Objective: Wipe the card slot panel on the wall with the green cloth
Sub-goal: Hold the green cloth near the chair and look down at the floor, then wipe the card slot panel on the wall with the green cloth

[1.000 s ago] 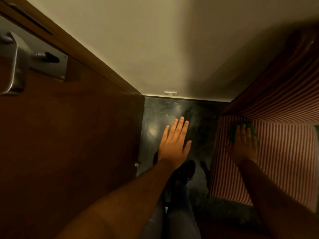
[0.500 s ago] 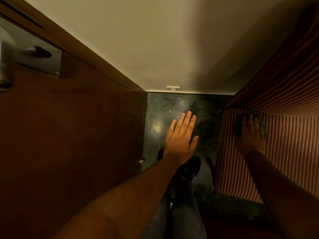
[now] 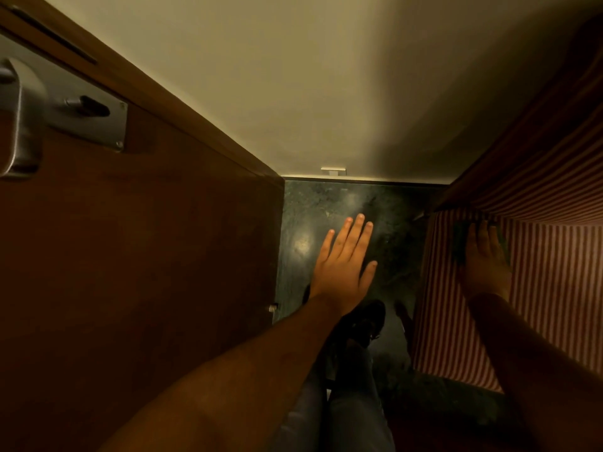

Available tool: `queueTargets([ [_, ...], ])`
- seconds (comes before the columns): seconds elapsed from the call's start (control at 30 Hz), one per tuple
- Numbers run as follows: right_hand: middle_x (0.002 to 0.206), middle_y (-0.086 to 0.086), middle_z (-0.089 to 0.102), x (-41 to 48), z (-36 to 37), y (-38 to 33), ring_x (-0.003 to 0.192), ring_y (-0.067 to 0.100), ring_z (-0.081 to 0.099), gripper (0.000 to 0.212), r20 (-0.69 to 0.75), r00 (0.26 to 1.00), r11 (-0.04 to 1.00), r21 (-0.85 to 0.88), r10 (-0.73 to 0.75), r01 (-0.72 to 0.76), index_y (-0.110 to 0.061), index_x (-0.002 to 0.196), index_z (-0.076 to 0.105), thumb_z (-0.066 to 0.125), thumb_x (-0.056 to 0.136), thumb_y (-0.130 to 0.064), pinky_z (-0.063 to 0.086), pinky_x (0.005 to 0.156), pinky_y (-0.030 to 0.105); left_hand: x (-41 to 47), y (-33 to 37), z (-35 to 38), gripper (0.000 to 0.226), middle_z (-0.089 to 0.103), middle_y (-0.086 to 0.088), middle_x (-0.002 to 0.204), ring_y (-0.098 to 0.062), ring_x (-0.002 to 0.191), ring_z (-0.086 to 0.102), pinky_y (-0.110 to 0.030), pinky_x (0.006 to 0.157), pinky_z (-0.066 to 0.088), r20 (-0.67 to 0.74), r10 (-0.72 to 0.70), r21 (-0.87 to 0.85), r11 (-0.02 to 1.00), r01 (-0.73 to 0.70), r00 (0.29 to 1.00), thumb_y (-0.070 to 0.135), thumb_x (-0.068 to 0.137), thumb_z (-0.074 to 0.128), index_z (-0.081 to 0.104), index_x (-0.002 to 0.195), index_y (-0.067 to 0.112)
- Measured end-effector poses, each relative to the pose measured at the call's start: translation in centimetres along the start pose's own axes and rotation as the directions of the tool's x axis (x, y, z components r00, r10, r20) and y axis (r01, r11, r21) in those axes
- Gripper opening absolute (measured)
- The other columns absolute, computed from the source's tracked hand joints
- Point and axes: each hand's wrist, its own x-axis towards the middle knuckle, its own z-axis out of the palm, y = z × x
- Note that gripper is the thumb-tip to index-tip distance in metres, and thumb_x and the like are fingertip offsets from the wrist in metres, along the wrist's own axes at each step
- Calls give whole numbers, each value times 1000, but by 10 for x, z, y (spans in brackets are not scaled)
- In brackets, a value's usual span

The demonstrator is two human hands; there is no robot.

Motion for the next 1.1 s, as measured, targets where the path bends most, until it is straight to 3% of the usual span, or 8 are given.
queueTargets([
  [0.17,163,29,32,-10,-4,-13,154,46,27,70,-61,990,992,3,-125,125,7,156,35,60,91,12,28,123,60,3,3,-4,75,1,-2,187,-18,173,-3,-41,137,-11,-27,24,25,999,-23,999,49,116,37,10,179,18],
  [0.33,162,29,34,-18,-16,-39,153,46,30,72,-100,979,983,17,-180,182,8,154,38,58,86,20,31,123,60,5,3,-14,75,-3,-2,187,-18,172,-9,-40,137,-14,-21,33,62,998,-32,999,50,116,33,7,179,18],
  [0.43,161,29,35,-26,-29,-65,152,47,31,78,-145,963,971,41,-227,235,8,152,41,58,78,28,32,122,58,1,1,-24,75,-8,-1,186,-17,171,-13,-41,136,-14,-3,27,68,997,-27,1000,51,117,31,2,179,19],
  [0.53,163,25,33,-38,-47,-93,153,43,29,87,-166,943,949,86,-288,305,4,154,41,60,72,29,33,122,57,-6,-6,-42,76,-8,-1,186,-17,172,-11,-44,139,-6,-20,45,93,995,-43,999,50,117,33,3,179,19],
  [0.67,164,22,32,-56,-87,-136,155,40,26,86,-213,927,924,167,-308,345,1,154,42,60,73,24,32,124,56,-15,-19,-82,75,7,-3,186,-20,172,6,-47,138,15,-146,96,222,973,-62,985,48,114,39,17,178,16],
  [0.83,165,20,29,-76,-158,-193,155,39,22,89,-272,889,884,195,-367,425,1,154,41,62,69,22,30,125,51,-9,-18,-161,74,19,-7,184,-24,169,22,-46,136,8,-300,27,246,968,50,954,47,110,39,28,175,13],
  [0.97,162,23,34,-88,-224,-230,152,40,26,70,-373,836,865,147,-401,481,5,152,42,49,82,1,39,119,55,3,-15,-232,76,18,-5,183,-23,170,19,-43,135,3,-417,17,183,981,66,909,45,108,46,27,174,14],
  [1.1,167,17,26,-102,-286,-258,155,38,26,92,-493,758,811,163,-427,562,2,156,38,59,67,14,29,123,51,24,-15,-316,73,20,-7,181,-27,166,30,-51,133,17,-598,35,124,991,49,801,43,108,43,27,173,13],
])
